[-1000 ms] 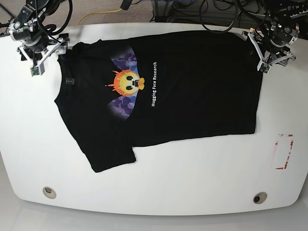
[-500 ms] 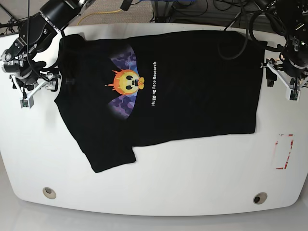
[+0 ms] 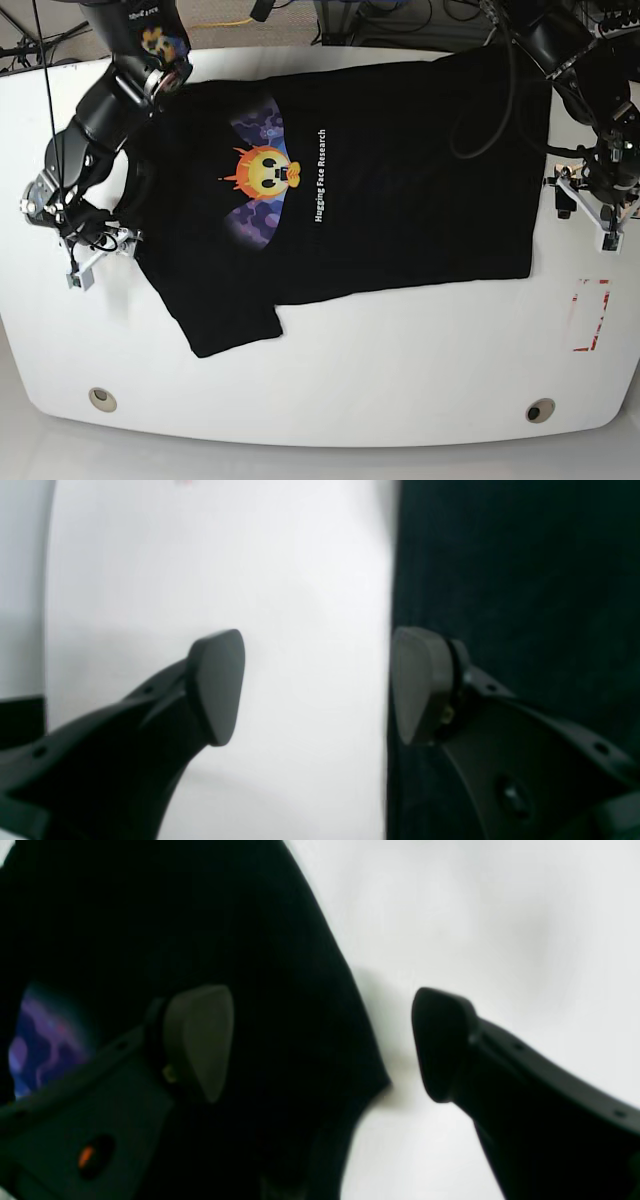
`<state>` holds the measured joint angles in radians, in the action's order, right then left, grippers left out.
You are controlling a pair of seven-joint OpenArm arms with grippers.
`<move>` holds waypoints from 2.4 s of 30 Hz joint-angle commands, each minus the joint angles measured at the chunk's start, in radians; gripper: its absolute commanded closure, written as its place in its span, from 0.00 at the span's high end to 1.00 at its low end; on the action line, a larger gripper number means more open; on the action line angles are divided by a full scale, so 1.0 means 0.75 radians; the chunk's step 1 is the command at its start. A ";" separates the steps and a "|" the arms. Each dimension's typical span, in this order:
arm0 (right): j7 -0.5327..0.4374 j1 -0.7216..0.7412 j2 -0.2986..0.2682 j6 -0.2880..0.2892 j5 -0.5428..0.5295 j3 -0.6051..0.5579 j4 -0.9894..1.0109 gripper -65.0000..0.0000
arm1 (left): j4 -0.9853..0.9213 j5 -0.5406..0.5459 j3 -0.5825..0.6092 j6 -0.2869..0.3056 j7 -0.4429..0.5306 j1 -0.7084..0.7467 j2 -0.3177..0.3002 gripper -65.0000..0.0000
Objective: Fold the T-shirt properly
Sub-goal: 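Move both grippers along the shirt sides and grasp the hem corners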
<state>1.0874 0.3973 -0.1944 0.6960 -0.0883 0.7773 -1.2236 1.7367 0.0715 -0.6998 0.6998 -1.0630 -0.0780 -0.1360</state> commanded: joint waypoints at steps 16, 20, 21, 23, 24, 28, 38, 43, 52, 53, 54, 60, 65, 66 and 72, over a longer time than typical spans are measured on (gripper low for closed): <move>-0.604 0.271 -0.178 0.003 0.207 0.000 0.751 0.81 | -0.187 0.008 -0.005 -0.002 0.060 -0.147 -0.026 0.65; -0.600 0.271 -0.176 0.003 0.205 0.000 0.775 0.81 | -0.240 0.008 -0.005 -0.002 0.146 -0.145 -0.026 0.65; -0.600 0.269 -0.161 0.003 0.205 -0.004 0.773 0.80 | -0.265 0.008 -0.005 -0.002 0.170 -0.147 -0.026 0.65; -0.594 0.267 -0.141 0.003 0.205 -0.035 0.773 0.80 | -0.299 0.008 -0.005 -0.002 0.187 -0.151 -0.028 0.65; -0.579 0.265 -0.135 0.003 0.197 -0.055 0.771 0.80 | -0.318 0.008 -0.005 -0.002 0.191 -0.151 -0.028 0.65; -0.549 0.265 -0.092 0.003 0.192 -0.082 0.738 0.70 | -0.375 0.008 0.003 -0.002 0.252 -0.171 -0.028 0.65; -0.543 0.257 -0.043 0.003 0.207 -0.090 0.669 0.38 | -0.486 0.008 0.149 -0.179 0.400 -0.212 -0.028 0.66; -0.543 0.259 -0.043 0.003 0.201 -0.141 0.669 0.08 | -0.617 0.008 0.153 -0.275 0.400 -0.298 -0.028 0.66; -0.543 0.255 -0.026 0.003 0.192 -0.209 0.667 0.02 | -0.794 0.018 0.249 -0.304 0.400 -0.365 -0.075 0.66; -0.543 0.255 -0.024 0.003 0.192 -0.207 0.667 0.02 | -0.807 0.018 0.253 -0.304 0.400 -0.365 -0.075 0.66; -0.543 0.255 -0.024 0.003 0.192 -0.207 0.667 0.02 | -0.831 0.018 0.259 -0.304 0.400 -0.368 -0.075 0.66; -0.543 0.255 -0.016 0.003 0.192 -0.207 0.667 0.01 | -0.915 0.018 0.261 -0.269 0.400 -0.408 -0.073 0.66; -0.543 0.255 -0.014 0.003 0.192 -0.207 0.667 0.01 | -0.999 0.010 0.261 -0.204 0.400 -0.421 -0.069 0.62; -0.543 0.255 -0.014 0.003 0.192 -0.207 0.667 0.01 | -1.022 0.010 0.265 -0.196 0.402 -0.421 -0.069 0.56; -0.543 0.253 -0.014 0.003 0.192 -0.207 0.667 0.00 | -1.073 0.010 0.374 -0.202 0.504 -0.437 -0.073 0.00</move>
<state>0.6662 0.5644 -0.1967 0.6964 0.0483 0.6228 -0.7116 0.9310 0.0860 -0.4397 0.5461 -0.6846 -0.3965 -0.1898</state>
